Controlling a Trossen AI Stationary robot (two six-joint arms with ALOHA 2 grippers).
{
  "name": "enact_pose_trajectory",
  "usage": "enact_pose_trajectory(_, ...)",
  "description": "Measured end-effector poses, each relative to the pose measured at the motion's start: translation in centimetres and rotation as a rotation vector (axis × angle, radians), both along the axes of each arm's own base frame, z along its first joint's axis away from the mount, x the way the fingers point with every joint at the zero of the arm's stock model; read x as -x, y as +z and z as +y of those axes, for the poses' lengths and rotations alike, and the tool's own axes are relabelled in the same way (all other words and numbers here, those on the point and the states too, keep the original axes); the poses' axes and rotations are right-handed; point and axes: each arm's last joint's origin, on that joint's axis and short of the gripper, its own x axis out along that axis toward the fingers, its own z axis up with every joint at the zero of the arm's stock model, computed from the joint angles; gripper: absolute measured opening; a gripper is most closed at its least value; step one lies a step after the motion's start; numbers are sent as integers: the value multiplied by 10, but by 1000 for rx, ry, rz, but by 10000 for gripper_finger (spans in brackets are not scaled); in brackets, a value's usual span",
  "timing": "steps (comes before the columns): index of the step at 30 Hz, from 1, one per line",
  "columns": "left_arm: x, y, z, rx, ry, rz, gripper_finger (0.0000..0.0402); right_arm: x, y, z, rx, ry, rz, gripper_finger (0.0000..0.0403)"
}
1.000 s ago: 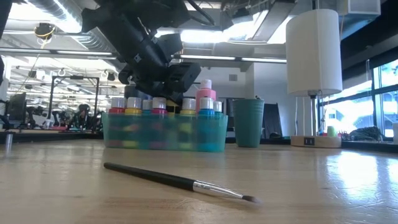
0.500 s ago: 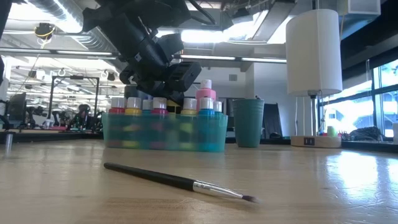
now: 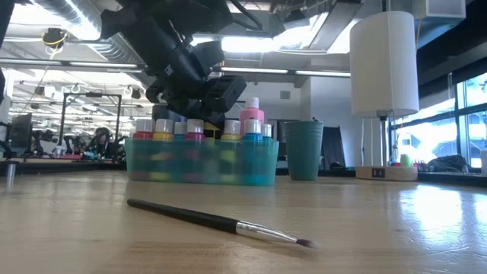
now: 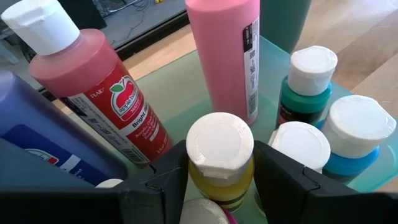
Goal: Pick & Place Paint Supplies
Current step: Put the small yellow bottle into the green bin
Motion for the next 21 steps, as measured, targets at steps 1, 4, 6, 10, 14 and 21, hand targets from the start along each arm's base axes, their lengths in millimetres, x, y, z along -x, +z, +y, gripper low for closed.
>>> enact_pose_trajectory(1,0,0,0,-4,1,0,160,0,0,0,0,0,0,117)
enact_pose_trajectory(4,0,0,0,-8,4,0,160,0,0,0,0,0,0,117)
enact_pose_trajectory(6,0,0,0,-10,0,5,160,0,0,0,0,0,0,117)
enact_pose_trajectory(10,0,-1,-1,-9,-19,22,160,0,0,0,-5,3,7,117)
enact_pose_trajectory(14,0,-1,-2,-10,-21,24,160,0,0,0,-10,6,15,117)
enact_pose_trajectory(21,0,-1,-2,-14,-29,34,174,0,-1,0,-12,7,18,117)
